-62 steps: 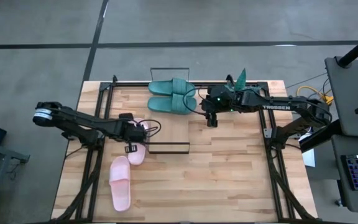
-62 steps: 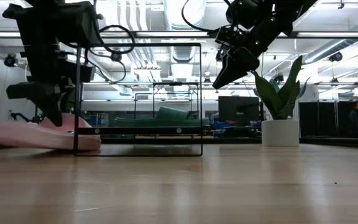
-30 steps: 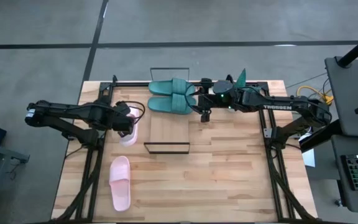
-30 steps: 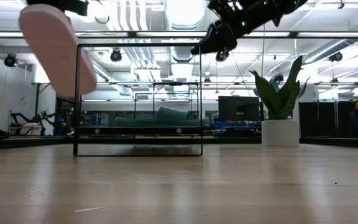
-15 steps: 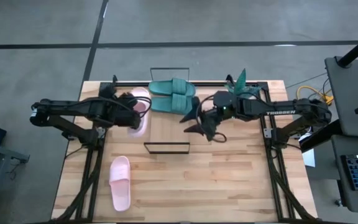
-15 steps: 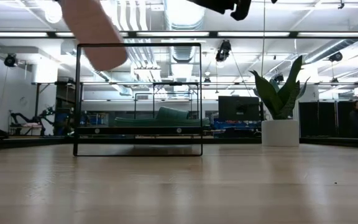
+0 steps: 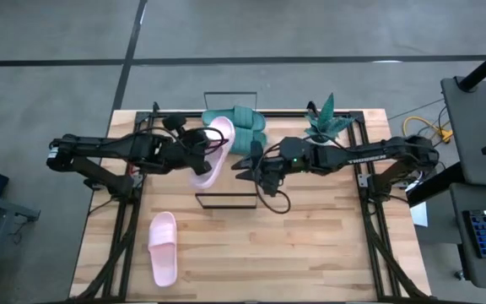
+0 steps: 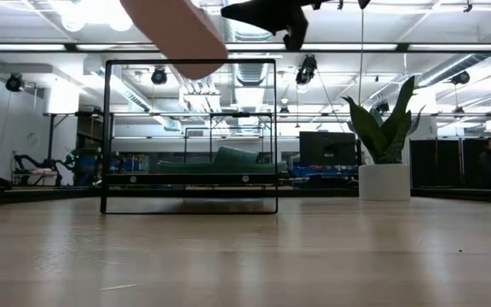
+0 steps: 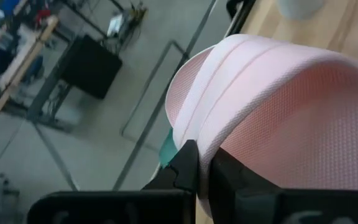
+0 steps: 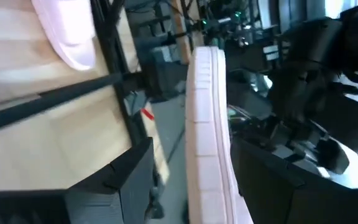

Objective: Pick and place slides into the shelf
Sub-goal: Put the top pink slides on the shelf

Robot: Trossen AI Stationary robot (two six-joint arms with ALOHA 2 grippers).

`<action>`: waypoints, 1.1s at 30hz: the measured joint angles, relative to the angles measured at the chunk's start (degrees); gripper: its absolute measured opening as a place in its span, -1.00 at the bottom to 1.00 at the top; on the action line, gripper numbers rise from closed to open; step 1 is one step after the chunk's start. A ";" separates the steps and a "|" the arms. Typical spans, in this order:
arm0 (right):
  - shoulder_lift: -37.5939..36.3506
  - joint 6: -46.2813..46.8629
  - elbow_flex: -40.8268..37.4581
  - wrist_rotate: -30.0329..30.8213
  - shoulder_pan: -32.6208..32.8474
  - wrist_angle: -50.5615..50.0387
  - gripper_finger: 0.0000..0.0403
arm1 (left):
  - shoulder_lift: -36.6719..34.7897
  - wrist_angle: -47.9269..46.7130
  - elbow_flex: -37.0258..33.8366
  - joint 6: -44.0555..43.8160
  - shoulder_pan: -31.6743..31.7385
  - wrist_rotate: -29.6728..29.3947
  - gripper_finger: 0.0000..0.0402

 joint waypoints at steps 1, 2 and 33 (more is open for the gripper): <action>0.40 -0.91 0.01 1.08 0.17 0.96 0.02 | 0.00 1.62 0.00 1.16 0.00 -0.04 -1.00; 0.95 -1.80 0.15 2.42 0.26 2.03 0.02 | 0.00 2.80 -0.02 2.30 0.00 -0.03 -1.00; 1.98 -2.47 2.10 9.58 0.73 3.42 -0.06 | 2.62 20.92 -0.17 15.63 0.20 2.57 -1.00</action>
